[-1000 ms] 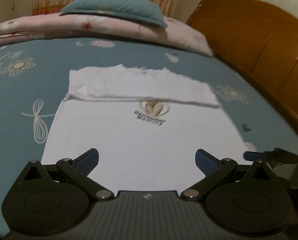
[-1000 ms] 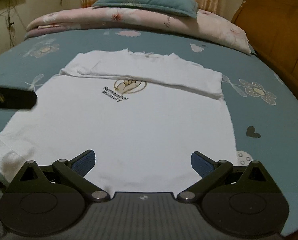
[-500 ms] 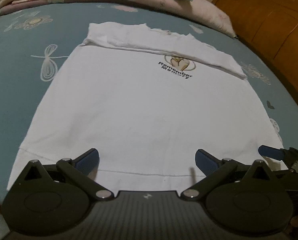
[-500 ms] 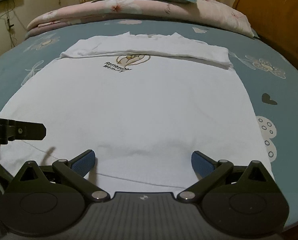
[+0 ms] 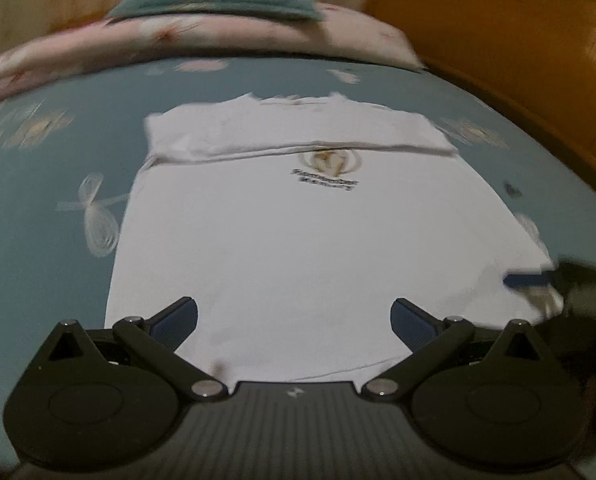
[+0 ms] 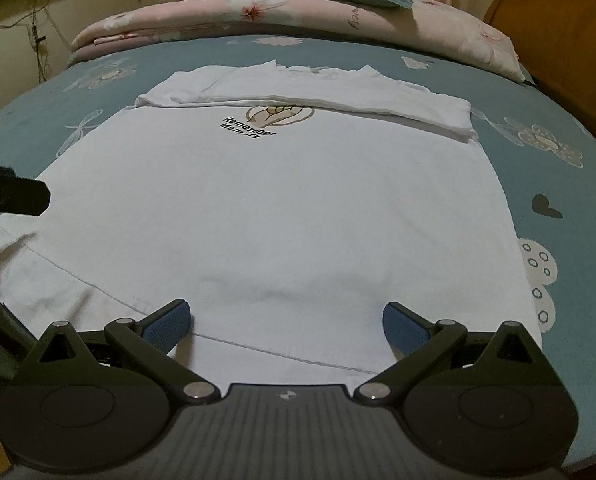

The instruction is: Fold clothes

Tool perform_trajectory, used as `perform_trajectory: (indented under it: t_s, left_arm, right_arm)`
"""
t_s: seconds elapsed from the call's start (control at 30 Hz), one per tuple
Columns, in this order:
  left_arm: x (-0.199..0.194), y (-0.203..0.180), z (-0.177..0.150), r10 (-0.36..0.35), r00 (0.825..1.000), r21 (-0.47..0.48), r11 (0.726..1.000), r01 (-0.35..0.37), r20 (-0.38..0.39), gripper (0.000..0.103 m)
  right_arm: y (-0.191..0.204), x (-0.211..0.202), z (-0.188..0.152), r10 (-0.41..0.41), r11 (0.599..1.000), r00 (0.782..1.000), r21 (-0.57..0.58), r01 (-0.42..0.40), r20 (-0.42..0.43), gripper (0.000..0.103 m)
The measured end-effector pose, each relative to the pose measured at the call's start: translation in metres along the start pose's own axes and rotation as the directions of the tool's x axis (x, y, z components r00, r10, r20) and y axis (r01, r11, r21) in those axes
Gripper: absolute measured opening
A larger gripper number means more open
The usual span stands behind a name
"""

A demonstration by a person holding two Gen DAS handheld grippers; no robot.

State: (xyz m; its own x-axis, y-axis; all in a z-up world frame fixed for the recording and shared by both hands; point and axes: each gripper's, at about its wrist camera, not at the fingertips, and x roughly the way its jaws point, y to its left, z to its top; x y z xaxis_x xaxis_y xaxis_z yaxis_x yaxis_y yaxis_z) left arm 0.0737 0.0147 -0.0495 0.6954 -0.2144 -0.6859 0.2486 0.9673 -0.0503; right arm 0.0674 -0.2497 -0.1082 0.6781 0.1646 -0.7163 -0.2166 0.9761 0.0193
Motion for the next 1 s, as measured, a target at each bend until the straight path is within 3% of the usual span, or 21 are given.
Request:
perform_trajectory:
  t_s: [0.17,0.27,0.4,0.57,0.63,0.77,1.0]
  left_arm:
    - [-0.011,-0.014,-0.011,-0.091,0.994,0.220,0.973,0.077,0.056,0.102]
    - [-0.023,-0.033,-0.029,-0.144,0.985,0.381,0.919,0.099,0.092,0.102]
    - [-0.031,-0.063,-0.059,-0.185,0.976,0.563,0.822,0.089,0.116,0.102]
    - [-0.016,-0.089,-0.081,-0.115,0.985,0.679,0.734,-0.002,0.127,0.102]
    - [-0.007,-0.094,-0.083,-0.074,0.990,0.694,0.719,-0.032,0.123,0.102]
    - [0.006,-0.096,-0.077,-0.028,0.991,0.677,0.733,-0.069,0.131,0.102]
    - [0.009,-0.095,-0.070,-0.028,0.991,0.662,0.746,-0.066,0.130,0.102]
  right_arm:
    - [-0.006,-0.012,0.005,0.035,0.999,0.999,-0.004,-0.035,0.002,0.103]
    - [-0.007,-0.031,0.007,0.061,0.997,0.997,-0.052,-0.058,0.047,0.103]
    - [0.008,-0.055,0.008,0.070,0.976,0.994,-0.210,-0.052,0.081,0.103]
    - [0.036,-0.066,-0.001,0.128,0.877,0.989,-0.475,-0.081,0.068,0.103]
    - [0.044,-0.063,-0.007,0.138,0.829,0.989,-0.552,-0.087,0.051,0.103]
    - [0.054,-0.050,-0.022,0.120,0.763,0.992,-0.641,-0.076,0.025,0.103]
    - [0.066,-0.038,-0.043,0.008,0.669,0.997,-0.742,0.048,0.072,0.103]
